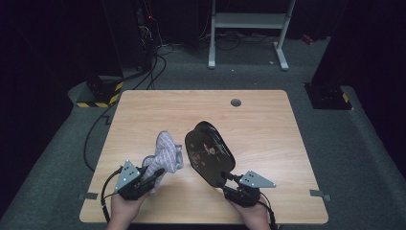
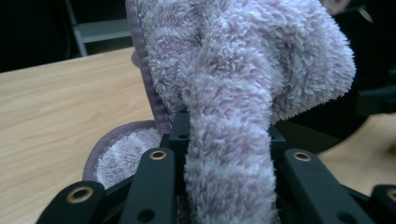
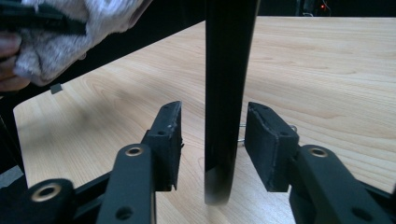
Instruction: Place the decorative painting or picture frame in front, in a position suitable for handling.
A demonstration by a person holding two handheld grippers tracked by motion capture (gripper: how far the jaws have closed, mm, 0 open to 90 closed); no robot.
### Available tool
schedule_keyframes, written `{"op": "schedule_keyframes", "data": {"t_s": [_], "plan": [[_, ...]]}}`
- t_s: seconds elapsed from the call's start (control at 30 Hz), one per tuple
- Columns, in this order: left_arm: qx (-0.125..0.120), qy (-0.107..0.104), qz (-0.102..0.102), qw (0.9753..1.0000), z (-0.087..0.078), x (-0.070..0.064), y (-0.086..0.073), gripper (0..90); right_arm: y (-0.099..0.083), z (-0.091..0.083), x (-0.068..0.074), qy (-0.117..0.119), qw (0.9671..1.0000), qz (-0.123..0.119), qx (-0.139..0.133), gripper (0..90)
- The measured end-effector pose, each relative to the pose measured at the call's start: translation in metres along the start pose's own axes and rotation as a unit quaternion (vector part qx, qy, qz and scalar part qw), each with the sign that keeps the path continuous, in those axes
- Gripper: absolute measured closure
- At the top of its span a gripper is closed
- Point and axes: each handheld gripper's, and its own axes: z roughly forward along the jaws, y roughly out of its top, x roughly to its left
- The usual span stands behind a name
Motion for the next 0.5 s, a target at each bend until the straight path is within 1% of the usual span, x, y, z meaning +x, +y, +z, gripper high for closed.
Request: {"op": "schedule_keyframes", "data": {"t_s": [0.03, 0.1, 0.2, 0.27, 0.3, 0.4, 0.43, 0.5], "plan": [[-0.008, 0.007, -0.003, 0.9999, 0.001, -0.001, 0.004, 67.4, 0.000, 0.001, 0.000, 0.001, 1.0000, 0.001, 0.000, 58.6], [-0.019, 0.015, -0.011, 0.9996, 0.003, -0.001, 0.010, 67.3, 0.000, 0.002, 0.001, 0.004, 1.0000, 0.000, 0.001, 61.0], [-0.034, 0.014, -0.031, 0.9989, 0.010, 0.001, 0.021, 67.1, 0.000, 0.003, 0.002, 0.007, 1.0000, 0.001, 0.004, 66.3], [-0.037, 0.012, -0.035, 0.9986, 0.015, 0.001, 0.026, 66.9, 0.001, 0.004, 0.004, 0.001, 1.0000, -0.005, 0.003, 68.6], [-0.040, 0.010, -0.036, 0.9985, 0.017, 0.001, 0.028, 66.9, 0.001, 0.004, 0.003, -0.002, 1.0000, -0.005, 0.003, 70.2], [-0.045, 0.004, -0.028, 0.9986, 0.019, -0.002, 0.033, 66.6, 0.001, 0.005, 0.002, -0.006, 1.0000, -0.001, 0.001, 70.9], [-0.045, 0.003, -0.026, 0.9986, 0.019, -0.002, 0.033, 66.5, 0.001, 0.007, 0.001, -0.006, 1.0000, 0.003, 0.001, 70.7], [-0.049, 0.004, -0.022, 0.9986, 0.016, -0.003, 0.030, 66.5, 0.002, 0.009, 0.001, -0.008, 1.0000, -0.001, -0.001, 67.9]]}}
